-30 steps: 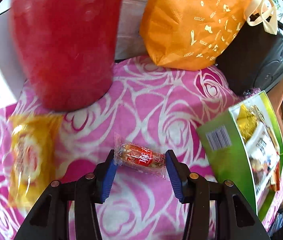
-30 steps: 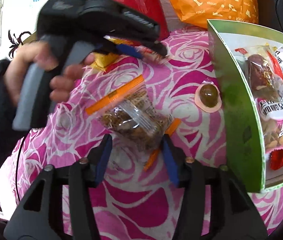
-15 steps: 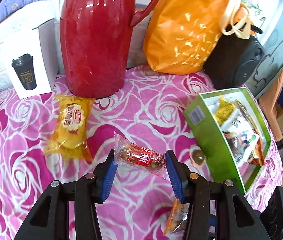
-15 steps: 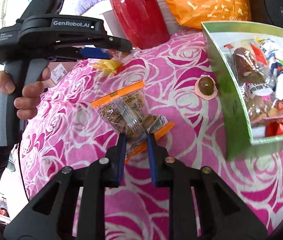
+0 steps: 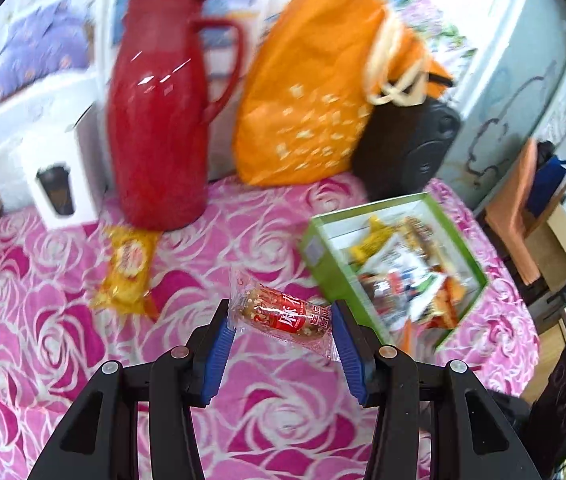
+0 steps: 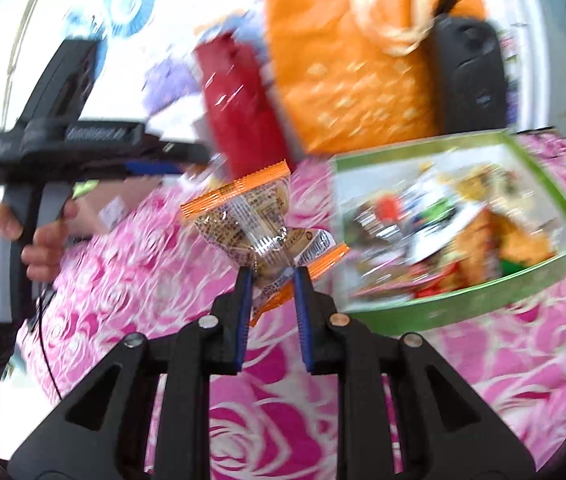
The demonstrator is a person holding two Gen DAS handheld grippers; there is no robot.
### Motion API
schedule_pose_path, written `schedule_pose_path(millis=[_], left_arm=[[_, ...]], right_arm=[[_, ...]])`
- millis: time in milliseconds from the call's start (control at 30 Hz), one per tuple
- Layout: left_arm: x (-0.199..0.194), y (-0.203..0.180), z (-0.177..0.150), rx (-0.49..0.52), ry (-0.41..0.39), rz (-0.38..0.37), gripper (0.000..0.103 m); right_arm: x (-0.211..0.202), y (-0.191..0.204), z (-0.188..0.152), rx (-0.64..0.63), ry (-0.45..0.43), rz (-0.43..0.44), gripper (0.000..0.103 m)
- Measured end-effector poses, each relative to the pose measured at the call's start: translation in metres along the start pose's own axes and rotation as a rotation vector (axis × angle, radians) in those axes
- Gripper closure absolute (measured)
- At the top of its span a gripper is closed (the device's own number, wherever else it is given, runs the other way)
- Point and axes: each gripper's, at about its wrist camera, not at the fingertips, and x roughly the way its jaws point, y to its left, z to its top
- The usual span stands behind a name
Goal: Organize snacks
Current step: 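Carry both packets into the green box and open both tools to release them, then withdraw both open tools toward the yellow bread bag and the brown egg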
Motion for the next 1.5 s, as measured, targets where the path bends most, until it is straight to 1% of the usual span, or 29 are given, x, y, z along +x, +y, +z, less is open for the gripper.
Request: schedule_pose_path(millis=[133,233,367,533,667,700,733,767,800,833,867,900,933,1000,1067,1167,1267,1333,1500], left_arm=[[0.001,-0.035,0.012,0.053,-0.012,-0.048,0.054],[0.015,-0.061,0.021,0.091,0.000,-0.081,0.054],[0.044,-0.091,0.033,0.123,0.024,-0.108,0.054],[0.082,-0.105,0.045,0.118,0.057,-0.111,0.054],[0.112,-0.103,0.052,0.093,0.083,-0.115,0.053],[0.116,-0.102,0.053,0.092,0.087,-0.114,0.053],[0.122,-0.102,0.053,0.093,0.089,-0.112,0.052],[0.128,-0.102,0.053,0.098,0.088,-0.107,0.051],[0.131,-0.102,0.053,0.103,0.083,-0.102,0.048],[0.134,-0.100,0.052,0.107,0.083,-0.106,0.038],[0.138,-0.097,0.050,0.101,0.090,-0.105,0.022],[0.139,-0.094,0.048,0.090,0.091,-0.091,0.016],[0.140,-0.091,0.047,0.079,0.083,-0.075,0.012],[0.141,-0.086,0.044,0.063,0.073,-0.038,0.011],[0.143,-0.080,0.043,0.048,0.081,-0.003,0.011],[0.138,-0.074,0.041,0.026,0.077,-0.002,0.011],[0.126,-0.070,0.039,0.032,0.062,-0.002,0.010],[0.116,-0.067,0.036,0.038,0.050,0.009,0.010],[0.089,-0.055,0.030,0.010,0.027,0.013,0.010]], right_arm=[[-0.026,-0.032,0.014,0.043,-0.076,-0.077,0.080],[-0.036,-0.058,0.022,0.081,-0.110,-0.131,0.080],[-0.036,-0.088,0.030,0.113,-0.132,-0.184,0.080],[-0.023,-0.121,0.044,0.146,-0.141,-0.208,0.080],[-0.007,-0.137,0.050,0.156,-0.136,-0.212,0.079],[0.001,-0.141,0.051,0.156,-0.125,-0.207,0.077],[0.006,-0.143,0.051,0.151,-0.116,-0.210,0.071],[0.013,-0.144,0.050,0.134,-0.097,-0.216,0.062],[0.018,-0.144,0.048,0.113,-0.080,-0.230,0.037],[0.019,-0.143,0.046,0.096,-0.082,-0.255,0.022],[0.018,-0.140,0.043,0.079,-0.098,-0.281,0.019],[0.015,-0.137,0.040,0.054,-0.120,-0.305,0.016],[0.014,-0.137,0.038,0.040,-0.126,-0.315,0.013],[0.015,-0.136,0.035,0.038,-0.113,-0.324,0.009],[0.016,-0.138,0.034,0.055,-0.094,-0.324,0.009],[0.013,-0.138,0.032,0.092,-0.086,-0.314,0.009],[0.008,-0.132,0.032,0.104,-0.082,-0.309,0.009],[0.003,-0.124,0.032,0.109,-0.082,-0.300,0.008],[-0.011,-0.096,0.033,0.086,-0.105,-0.254,0.008]])
